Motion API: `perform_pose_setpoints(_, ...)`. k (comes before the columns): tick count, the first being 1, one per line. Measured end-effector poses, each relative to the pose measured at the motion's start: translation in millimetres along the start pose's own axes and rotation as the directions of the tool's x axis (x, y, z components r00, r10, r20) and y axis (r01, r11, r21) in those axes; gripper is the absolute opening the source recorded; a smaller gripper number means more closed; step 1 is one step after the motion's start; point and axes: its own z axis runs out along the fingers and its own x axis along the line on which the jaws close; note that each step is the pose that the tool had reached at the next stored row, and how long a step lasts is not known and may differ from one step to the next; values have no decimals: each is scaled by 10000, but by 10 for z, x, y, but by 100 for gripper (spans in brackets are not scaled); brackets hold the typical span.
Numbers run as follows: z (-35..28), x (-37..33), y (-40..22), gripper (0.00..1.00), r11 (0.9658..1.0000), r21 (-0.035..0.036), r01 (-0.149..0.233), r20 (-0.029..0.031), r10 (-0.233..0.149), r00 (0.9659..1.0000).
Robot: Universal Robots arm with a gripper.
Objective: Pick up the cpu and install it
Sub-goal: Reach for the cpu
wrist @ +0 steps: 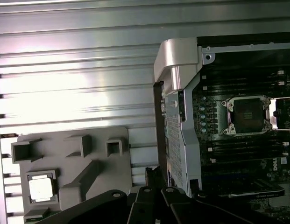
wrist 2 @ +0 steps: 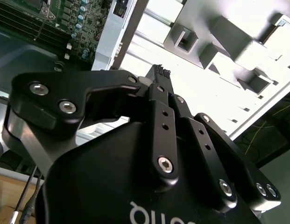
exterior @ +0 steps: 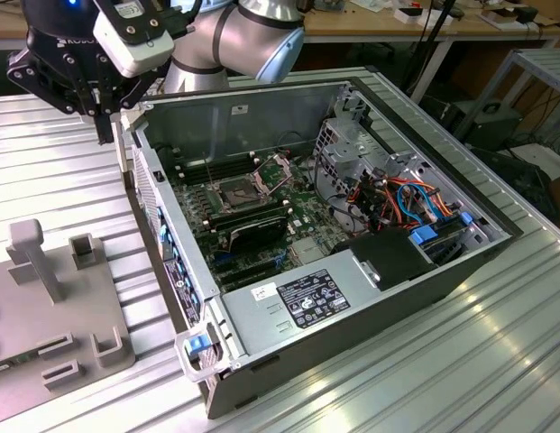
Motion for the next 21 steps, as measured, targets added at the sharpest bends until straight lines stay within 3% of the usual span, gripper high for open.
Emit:
perform_pose_setpoints(8,-3,161,-12,11,10000,0,0,0,0,10000)
perform_pose_setpoints(21,-5,216,-16,11,10000,1,0,-1,0,10000)
